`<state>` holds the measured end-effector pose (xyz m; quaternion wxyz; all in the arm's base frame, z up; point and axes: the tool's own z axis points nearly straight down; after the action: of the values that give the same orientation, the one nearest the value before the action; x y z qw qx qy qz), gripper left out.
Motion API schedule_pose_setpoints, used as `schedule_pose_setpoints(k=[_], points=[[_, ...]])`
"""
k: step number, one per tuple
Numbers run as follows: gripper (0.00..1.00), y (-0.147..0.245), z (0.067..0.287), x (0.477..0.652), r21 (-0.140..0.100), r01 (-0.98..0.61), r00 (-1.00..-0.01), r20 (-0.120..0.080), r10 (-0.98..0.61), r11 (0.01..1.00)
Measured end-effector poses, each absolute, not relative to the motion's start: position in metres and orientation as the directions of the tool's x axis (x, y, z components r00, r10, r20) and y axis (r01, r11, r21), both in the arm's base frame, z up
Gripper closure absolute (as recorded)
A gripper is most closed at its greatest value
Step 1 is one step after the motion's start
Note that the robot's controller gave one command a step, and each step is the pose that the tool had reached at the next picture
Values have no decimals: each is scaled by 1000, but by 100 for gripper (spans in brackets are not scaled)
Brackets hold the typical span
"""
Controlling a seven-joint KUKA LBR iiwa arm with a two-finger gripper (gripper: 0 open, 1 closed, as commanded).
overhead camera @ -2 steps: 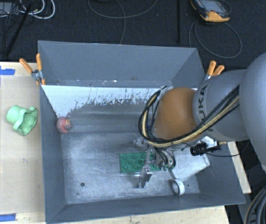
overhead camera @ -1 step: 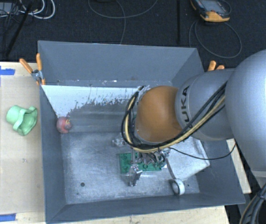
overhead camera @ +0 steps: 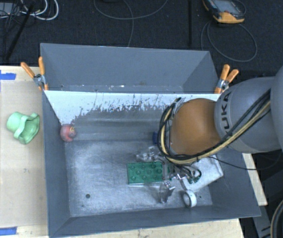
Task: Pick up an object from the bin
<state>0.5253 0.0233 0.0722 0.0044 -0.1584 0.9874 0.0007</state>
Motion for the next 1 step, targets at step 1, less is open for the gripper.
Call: schedule_pose_setpoints(k=[1], points=[[100, 25, 75, 528, -1, -311, -950, -15, -311, 950]])
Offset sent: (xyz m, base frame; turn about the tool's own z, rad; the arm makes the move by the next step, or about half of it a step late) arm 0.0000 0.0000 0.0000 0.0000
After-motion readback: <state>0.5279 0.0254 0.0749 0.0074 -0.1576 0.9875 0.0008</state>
